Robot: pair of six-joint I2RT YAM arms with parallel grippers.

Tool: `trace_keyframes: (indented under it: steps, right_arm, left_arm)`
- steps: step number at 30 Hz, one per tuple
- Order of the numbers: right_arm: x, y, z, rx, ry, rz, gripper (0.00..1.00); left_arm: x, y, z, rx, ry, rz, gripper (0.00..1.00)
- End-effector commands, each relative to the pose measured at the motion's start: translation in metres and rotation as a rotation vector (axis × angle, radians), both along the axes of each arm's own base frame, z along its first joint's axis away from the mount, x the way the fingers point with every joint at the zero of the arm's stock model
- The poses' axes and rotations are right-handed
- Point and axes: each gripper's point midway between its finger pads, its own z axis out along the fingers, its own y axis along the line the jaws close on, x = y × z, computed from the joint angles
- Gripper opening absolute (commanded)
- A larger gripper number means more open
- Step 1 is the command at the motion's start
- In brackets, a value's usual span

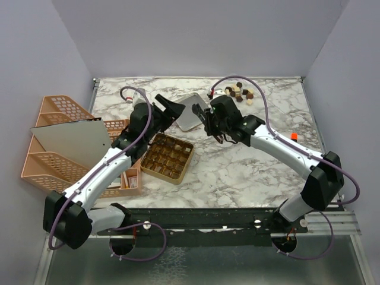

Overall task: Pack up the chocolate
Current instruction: Pick up the clamp from the center of the board.

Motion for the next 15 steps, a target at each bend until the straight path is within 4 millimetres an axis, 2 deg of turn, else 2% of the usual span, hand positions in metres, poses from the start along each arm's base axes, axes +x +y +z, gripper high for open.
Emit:
trace_keyframes:
  steps: [1, 4, 6, 11, 15]
  right_arm:
    - [0.015, -0.036, -0.007, -0.124, 0.021, -0.087, 0.37]
    - [0.023, -0.050, -0.011, -0.133, 0.040, -0.121, 0.38]
    - [0.028, -0.058, -0.015, -0.136, 0.055, -0.136, 0.39]
    - [0.043, -0.088, -0.024, -0.155, 0.097, -0.206, 0.39]
    - [0.057, -0.114, -0.026, -0.165, 0.111, -0.267, 0.39]
  left_arm:
    - [-0.002, 0.026, 0.031, 0.322, -0.144, -0.019, 0.86]
    - [-0.007, 0.047, 0.043, 0.471, -0.200, 0.006, 0.96]
    - [-0.011, 0.060, 0.050, 0.552, -0.239, 0.023, 0.99]
    - [-0.029, 0.090, 0.061, 0.667, -0.305, 0.101, 0.99]
    - [-0.044, 0.098, 0.053, 0.661, -0.351, 0.116, 0.99]
